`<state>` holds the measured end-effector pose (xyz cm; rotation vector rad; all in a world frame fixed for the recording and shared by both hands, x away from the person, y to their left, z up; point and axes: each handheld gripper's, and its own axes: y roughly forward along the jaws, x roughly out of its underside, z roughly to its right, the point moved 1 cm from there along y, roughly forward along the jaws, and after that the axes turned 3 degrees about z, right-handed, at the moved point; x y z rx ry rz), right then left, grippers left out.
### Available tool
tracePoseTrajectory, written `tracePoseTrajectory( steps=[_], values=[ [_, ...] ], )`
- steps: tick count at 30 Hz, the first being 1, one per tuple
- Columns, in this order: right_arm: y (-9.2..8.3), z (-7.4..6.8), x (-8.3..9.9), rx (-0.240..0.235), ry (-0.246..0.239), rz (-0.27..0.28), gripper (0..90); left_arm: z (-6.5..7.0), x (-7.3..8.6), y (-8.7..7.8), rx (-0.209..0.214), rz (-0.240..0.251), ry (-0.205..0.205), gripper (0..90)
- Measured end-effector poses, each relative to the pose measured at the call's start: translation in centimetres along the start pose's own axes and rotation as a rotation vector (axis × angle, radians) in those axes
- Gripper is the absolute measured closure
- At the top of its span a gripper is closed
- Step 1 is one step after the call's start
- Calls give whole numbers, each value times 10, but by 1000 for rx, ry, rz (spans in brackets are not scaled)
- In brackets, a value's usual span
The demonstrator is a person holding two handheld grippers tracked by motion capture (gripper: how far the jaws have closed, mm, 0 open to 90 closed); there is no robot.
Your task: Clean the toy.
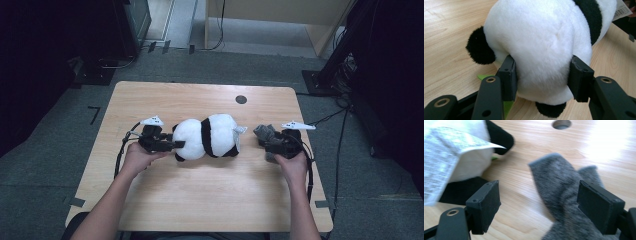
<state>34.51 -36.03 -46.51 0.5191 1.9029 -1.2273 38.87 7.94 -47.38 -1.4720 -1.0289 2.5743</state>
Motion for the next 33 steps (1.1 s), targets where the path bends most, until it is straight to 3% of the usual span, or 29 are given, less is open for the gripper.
tracePoseTrajectory(
  steps=[11, 19, 27, 33],
  values=[
    [8, -32, -9, -60, -80, -21, 114, 3, 2, 0, -13, 8, -13, 489],
    [15, -57, -18, -111, -119, -29, 3, 9, 4, -1, -23, 10, -28, 484],
    [28, -79, -23, -173, -158, -31, 0, 15, 6, -2, -27, 11, -41, 483],
    [41, -91, -22, -193, -167, -39, 0, 19, 7, -2, -33, 14, -47, 481]
  ],
)
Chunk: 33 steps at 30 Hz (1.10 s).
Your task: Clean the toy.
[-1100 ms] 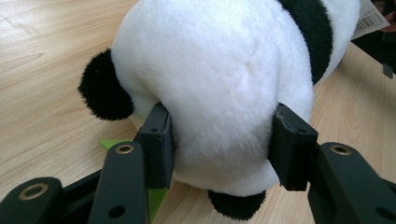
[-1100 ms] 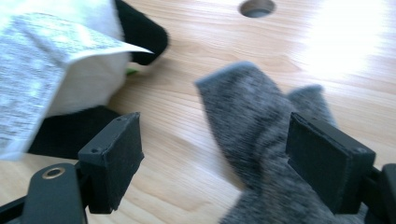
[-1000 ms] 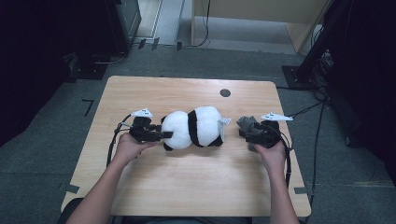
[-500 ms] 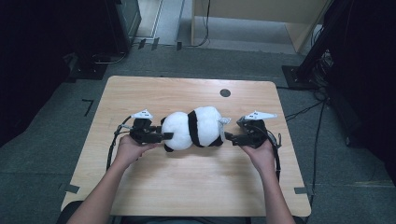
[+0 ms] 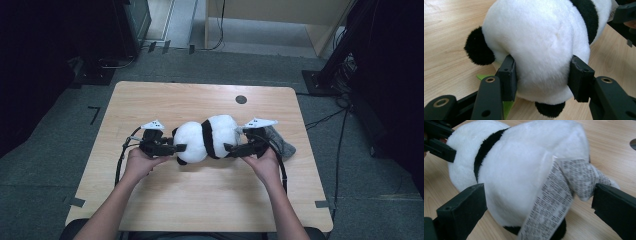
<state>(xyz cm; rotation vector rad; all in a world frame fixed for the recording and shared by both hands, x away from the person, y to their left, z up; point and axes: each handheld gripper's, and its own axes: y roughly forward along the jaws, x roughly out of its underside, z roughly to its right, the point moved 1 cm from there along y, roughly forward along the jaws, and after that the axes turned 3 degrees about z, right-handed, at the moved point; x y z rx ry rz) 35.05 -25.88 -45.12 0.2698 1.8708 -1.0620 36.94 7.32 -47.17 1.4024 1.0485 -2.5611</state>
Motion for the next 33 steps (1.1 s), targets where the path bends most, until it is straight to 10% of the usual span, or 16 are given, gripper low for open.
tracePoseTrajectory(
  steps=[24, 33],
  values=[
    [46, -4, 16, 2, 20, 6, 10, 6, 5, 7, 0, 45, -35, 431],
    [34, -4, 10, -7, 23, 2, 381, 5, 2, 2, 9, 54, 15, 304]
  ],
)
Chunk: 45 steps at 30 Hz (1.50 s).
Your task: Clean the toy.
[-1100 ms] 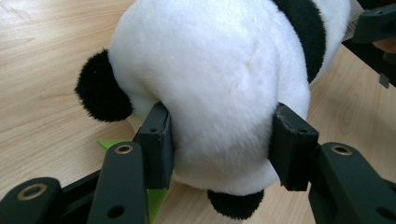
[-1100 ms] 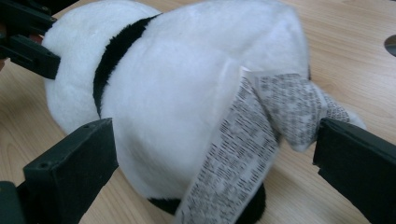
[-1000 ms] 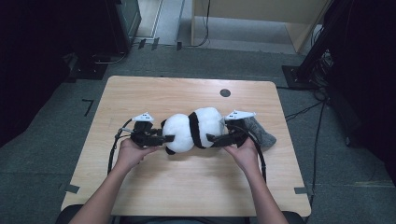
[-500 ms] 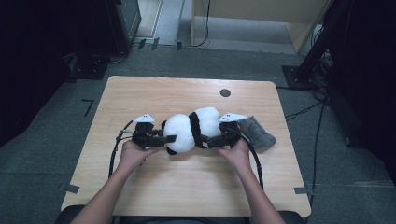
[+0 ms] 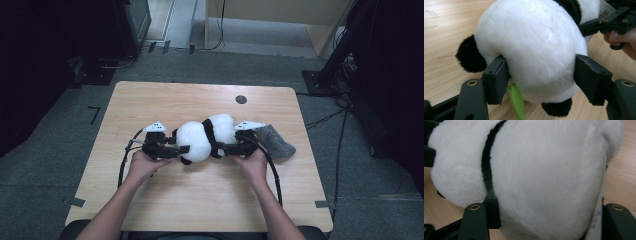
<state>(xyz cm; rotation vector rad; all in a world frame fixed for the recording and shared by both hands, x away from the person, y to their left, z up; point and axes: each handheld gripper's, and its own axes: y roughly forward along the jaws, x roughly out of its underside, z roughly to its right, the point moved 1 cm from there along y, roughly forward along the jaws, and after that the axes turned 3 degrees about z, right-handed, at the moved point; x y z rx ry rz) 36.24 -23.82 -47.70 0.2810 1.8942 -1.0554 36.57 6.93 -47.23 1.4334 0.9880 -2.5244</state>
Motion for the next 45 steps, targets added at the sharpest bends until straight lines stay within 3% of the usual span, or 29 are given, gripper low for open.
tracePoseTrajectory(
  steps=[2, 5, 9, 12, 14, 16, 20, 25, 28, 32, 34, 38, 43, 45],
  values=[
    [-5, 3, -2, -15, 25, 8, 405, -1, -3, -6, 5, 5, 23, 303],
    [-14, 8, -8, -23, 13, 9, 406, -3, -7, -18, -12, 44, 70, 320],
    [-29, 13, -15, -85, -5, 20, 404, -9, -11, -28, 27, 51, 60, 319],
    [-36, 14, -17, -150, -25, 29, 394, -8, -12, -30, 64, 31, 83, 315],
    [-39, 13, -18, -163, -52, 15, 390, -4, -12, -30, 69, 8, 135, 314],
    [-43, 12, -19, -185, -84, 7, 391, -1, -12, -28, 107, -7, 173, 295],
    [-48, 10, -20, -261, -134, 16, 391, 4, -9, -24, 189, -4, 245, 159],
    [-49, 4, -20, -334, -179, 32, 390, 9, -8, -18, 302, -20, 242, 8],
    [-49, -1, -21, -358, -197, 41, 383, 16, -5, -15, 362, -26, 270, 0],
    [-44, -6, -20, -364, -216, 22, 382, 27, 0, -6, 405, -71, 313, 0],
    [-41, -10, -20, -359, -227, 8, 382, 33, 2, -1, 405, -95, 343, 0],
    [-36, -13, -19, -341, -236, -11, 382, 38, 5, 6, 392, -141, 350, 3],
    [-38, -9, -19, -323, -231, -6, 374, 38, 5, 7, 388, -139, 357, 123],
    [-38, -7, -19, -315, -231, -10, 360, 38, 4, 7, 387, -147, 340, 195]
  ],
)
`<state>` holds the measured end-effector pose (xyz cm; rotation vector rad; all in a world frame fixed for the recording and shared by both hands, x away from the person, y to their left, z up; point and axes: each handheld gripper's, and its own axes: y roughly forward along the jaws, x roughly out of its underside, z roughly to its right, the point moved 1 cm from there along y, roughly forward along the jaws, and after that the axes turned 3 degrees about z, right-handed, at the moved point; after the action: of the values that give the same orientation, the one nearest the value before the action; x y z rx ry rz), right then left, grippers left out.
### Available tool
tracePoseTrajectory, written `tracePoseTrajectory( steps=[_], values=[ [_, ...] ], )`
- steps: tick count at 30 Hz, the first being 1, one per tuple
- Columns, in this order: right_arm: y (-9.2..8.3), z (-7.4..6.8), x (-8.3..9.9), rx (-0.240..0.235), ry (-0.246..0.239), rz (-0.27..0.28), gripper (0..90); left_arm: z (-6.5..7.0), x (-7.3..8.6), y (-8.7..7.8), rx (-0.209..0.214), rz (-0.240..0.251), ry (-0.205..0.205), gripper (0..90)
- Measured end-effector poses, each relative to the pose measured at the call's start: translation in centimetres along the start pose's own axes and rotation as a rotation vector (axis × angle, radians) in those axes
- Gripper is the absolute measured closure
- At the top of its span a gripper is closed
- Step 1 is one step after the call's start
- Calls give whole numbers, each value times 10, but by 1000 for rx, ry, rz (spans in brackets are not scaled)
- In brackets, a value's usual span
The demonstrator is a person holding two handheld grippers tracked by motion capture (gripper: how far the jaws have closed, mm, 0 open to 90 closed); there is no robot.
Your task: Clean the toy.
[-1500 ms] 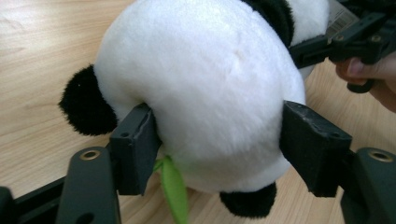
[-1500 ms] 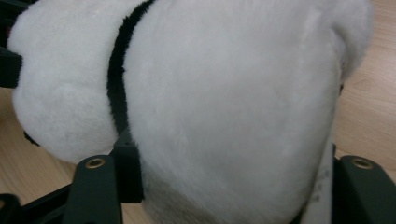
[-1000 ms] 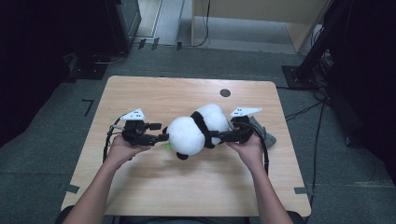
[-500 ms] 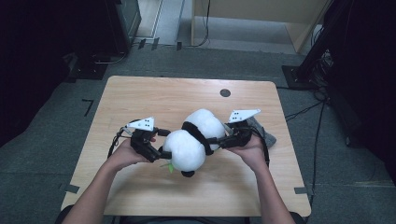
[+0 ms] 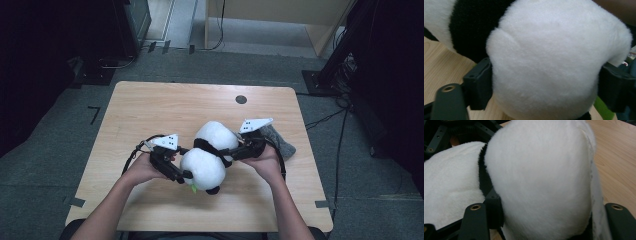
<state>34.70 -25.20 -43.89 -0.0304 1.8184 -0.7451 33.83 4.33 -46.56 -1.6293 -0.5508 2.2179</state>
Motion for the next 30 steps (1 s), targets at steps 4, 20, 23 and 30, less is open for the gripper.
tracePoseTrajectory(
  steps=[4, 20, 23, 30],
  values=[
    [-2, 3, 1, -1, 12, 9, 330, 0, -1, -6, -19, 7, -7, 347],
    [-15, 17, 11, 85, 51, -2, 155, 4, -15, -30, -127, 98, -20, 546],
    [-23, 20, 17, 188, 28, -36, 155, -3, -13, -44, -164, 152, -57, 545],
    [-38, 31, 28, 259, 92, -15, 155, -13, -15, -48, -273, 167, -97, 539]
  ],
)
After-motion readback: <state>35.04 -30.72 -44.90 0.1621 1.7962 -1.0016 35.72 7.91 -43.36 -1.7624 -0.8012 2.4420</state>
